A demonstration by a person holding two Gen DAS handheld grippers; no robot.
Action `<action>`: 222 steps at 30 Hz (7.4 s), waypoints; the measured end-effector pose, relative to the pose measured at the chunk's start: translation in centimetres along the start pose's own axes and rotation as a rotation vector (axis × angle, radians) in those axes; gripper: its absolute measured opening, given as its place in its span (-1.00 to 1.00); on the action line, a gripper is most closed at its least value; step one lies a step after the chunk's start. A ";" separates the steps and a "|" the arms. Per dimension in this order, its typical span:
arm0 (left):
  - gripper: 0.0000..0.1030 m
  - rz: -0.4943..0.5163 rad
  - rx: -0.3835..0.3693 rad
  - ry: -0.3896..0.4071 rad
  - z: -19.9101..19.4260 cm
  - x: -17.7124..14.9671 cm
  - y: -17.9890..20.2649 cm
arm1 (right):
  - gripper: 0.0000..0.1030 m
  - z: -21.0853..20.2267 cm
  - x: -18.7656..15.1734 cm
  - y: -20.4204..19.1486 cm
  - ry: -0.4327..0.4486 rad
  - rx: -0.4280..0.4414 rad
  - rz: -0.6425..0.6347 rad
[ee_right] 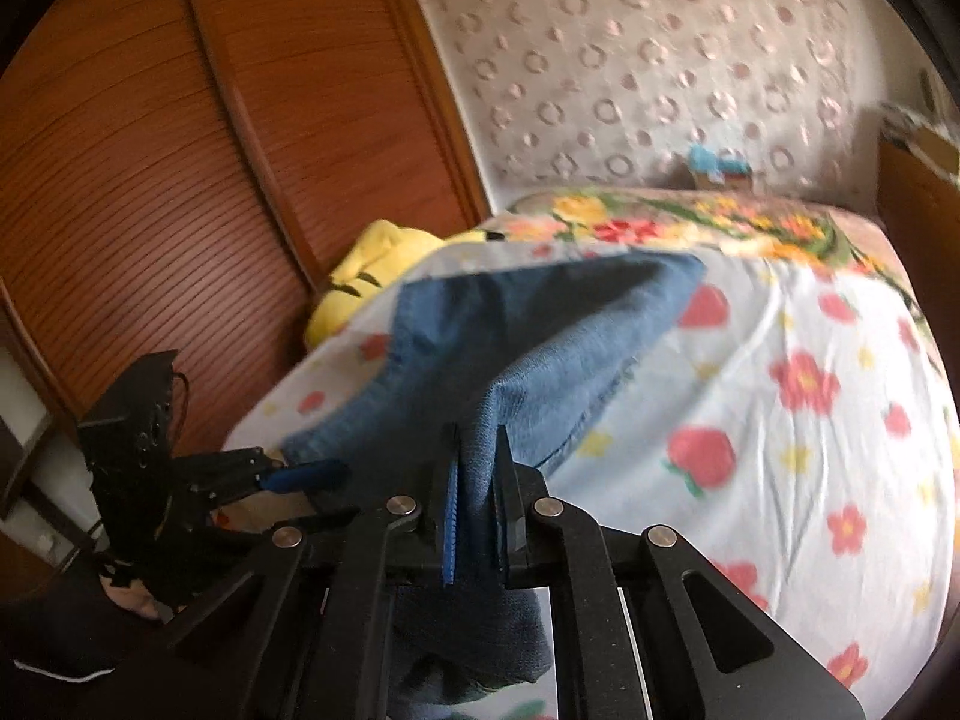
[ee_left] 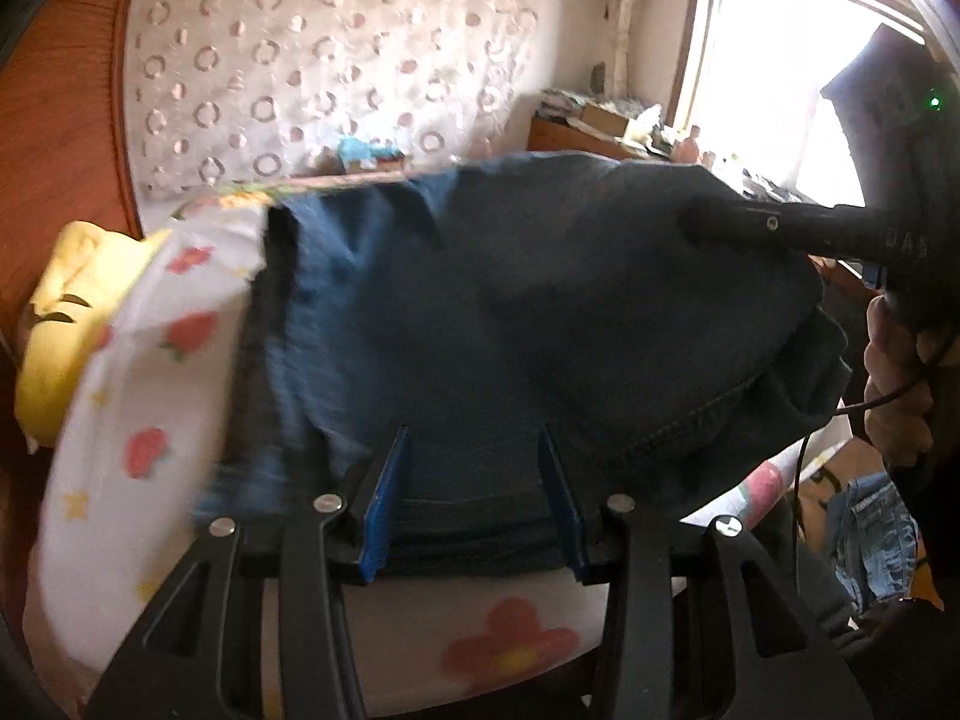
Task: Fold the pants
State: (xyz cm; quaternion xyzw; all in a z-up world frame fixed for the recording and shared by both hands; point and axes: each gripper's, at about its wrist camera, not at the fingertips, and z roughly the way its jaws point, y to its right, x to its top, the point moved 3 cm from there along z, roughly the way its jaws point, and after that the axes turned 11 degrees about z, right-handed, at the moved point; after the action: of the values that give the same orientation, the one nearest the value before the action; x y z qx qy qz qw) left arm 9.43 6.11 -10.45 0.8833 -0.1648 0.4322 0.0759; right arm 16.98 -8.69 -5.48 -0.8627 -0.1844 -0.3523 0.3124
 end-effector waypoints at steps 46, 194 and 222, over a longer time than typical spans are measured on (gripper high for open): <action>-0.17 -0.042 0.138 0.067 -4.6 1.7 -5.4 | 0.24 6.2 3.8 -2.8 -0.003 -0.067 -0.134; -0.56 -0.094 0.313 0.111 -2.4 10.8 -16.0 | -0.24 11.2 17.7 -4.6 0.095 -0.066 -0.157; -0.23 -0.012 0.253 0.183 -8.3 11.1 -1.1 | 0.57 -11.7 5.3 -1.2 0.363 -0.303 -0.012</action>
State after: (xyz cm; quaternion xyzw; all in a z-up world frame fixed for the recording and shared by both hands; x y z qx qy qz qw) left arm 10.03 6.97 3.46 0.8436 -0.0964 0.5279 -0.0186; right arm 14.12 -15.12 5.37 -0.8212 -0.0754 -0.5270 0.2054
